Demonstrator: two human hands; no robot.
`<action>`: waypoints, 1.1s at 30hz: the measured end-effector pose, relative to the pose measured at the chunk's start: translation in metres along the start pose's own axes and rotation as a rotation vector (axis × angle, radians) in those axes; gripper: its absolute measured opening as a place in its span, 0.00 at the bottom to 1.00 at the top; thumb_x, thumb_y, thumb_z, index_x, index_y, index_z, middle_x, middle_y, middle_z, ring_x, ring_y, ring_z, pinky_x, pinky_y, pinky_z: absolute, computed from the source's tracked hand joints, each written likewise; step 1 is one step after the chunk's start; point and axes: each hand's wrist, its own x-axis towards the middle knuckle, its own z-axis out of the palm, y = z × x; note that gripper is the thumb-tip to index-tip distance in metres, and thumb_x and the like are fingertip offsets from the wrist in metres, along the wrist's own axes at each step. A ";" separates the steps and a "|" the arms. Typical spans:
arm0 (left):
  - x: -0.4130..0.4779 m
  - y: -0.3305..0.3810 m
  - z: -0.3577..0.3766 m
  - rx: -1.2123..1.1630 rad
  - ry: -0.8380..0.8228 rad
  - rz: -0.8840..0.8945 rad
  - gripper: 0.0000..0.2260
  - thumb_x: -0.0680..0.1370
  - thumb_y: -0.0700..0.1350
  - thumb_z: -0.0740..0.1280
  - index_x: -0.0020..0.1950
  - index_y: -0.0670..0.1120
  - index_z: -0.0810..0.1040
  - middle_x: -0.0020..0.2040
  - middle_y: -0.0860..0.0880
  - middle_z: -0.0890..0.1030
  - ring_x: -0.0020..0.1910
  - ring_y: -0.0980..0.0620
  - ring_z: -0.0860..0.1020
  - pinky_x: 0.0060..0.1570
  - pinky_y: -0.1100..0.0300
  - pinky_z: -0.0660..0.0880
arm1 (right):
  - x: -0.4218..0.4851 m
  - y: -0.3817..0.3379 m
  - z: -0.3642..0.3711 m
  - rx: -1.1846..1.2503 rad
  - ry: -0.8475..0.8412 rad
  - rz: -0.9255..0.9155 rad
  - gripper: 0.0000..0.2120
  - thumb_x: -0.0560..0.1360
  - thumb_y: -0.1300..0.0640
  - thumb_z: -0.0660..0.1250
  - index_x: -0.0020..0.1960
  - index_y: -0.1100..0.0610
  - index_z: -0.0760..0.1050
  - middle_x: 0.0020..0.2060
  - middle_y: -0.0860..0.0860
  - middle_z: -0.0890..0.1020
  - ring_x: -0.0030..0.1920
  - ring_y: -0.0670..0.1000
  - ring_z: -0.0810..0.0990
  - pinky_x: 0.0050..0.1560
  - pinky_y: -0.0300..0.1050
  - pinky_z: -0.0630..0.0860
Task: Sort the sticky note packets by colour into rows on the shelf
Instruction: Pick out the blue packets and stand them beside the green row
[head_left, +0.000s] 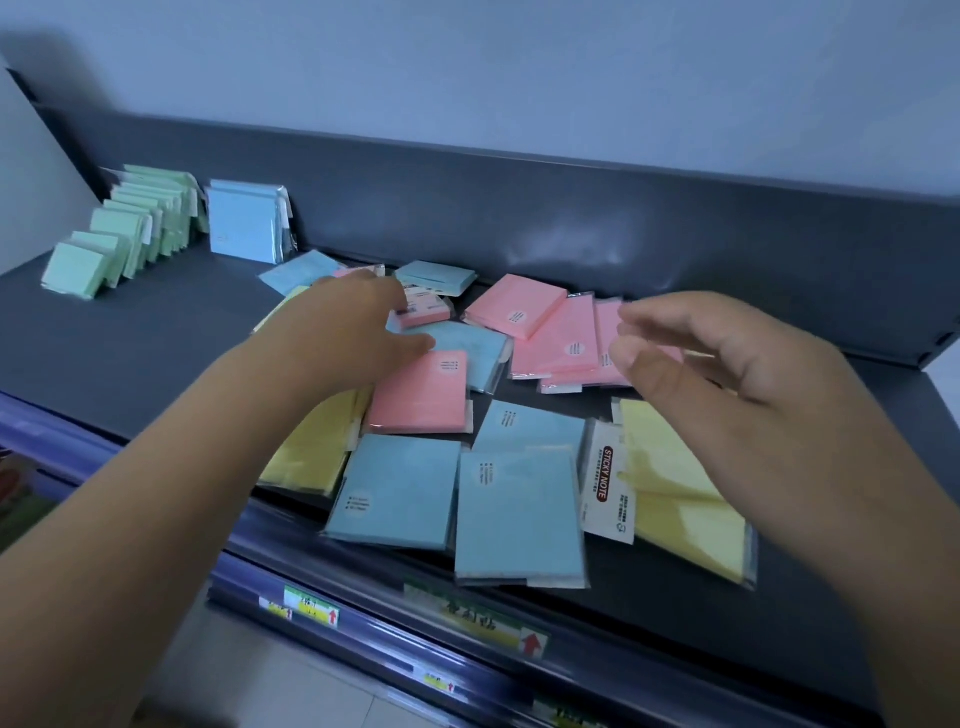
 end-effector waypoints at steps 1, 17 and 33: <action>0.001 0.000 0.001 -0.005 -0.003 0.005 0.23 0.77 0.61 0.67 0.68 0.51 0.75 0.66 0.48 0.75 0.62 0.44 0.75 0.62 0.47 0.73 | 0.002 -0.001 0.001 -0.024 0.004 -0.013 0.19 0.74 0.35 0.64 0.63 0.38 0.79 0.57 0.29 0.80 0.59 0.28 0.75 0.51 0.26 0.68; 0.041 0.007 0.009 0.424 0.131 0.287 0.15 0.78 0.40 0.62 0.35 0.45 0.60 0.33 0.47 0.63 0.38 0.42 0.69 0.38 0.54 0.67 | 0.007 -0.020 0.026 -0.216 0.061 -0.071 0.20 0.77 0.37 0.64 0.67 0.41 0.77 0.60 0.34 0.79 0.63 0.34 0.74 0.59 0.24 0.65; 0.019 -0.029 -0.008 -0.123 0.456 0.395 0.22 0.76 0.62 0.62 0.41 0.44 0.80 0.35 0.46 0.81 0.36 0.42 0.79 0.38 0.49 0.77 | 0.010 -0.005 0.022 -0.110 0.022 0.003 0.16 0.76 0.39 0.66 0.63 0.38 0.79 0.55 0.30 0.81 0.55 0.23 0.73 0.54 0.26 0.68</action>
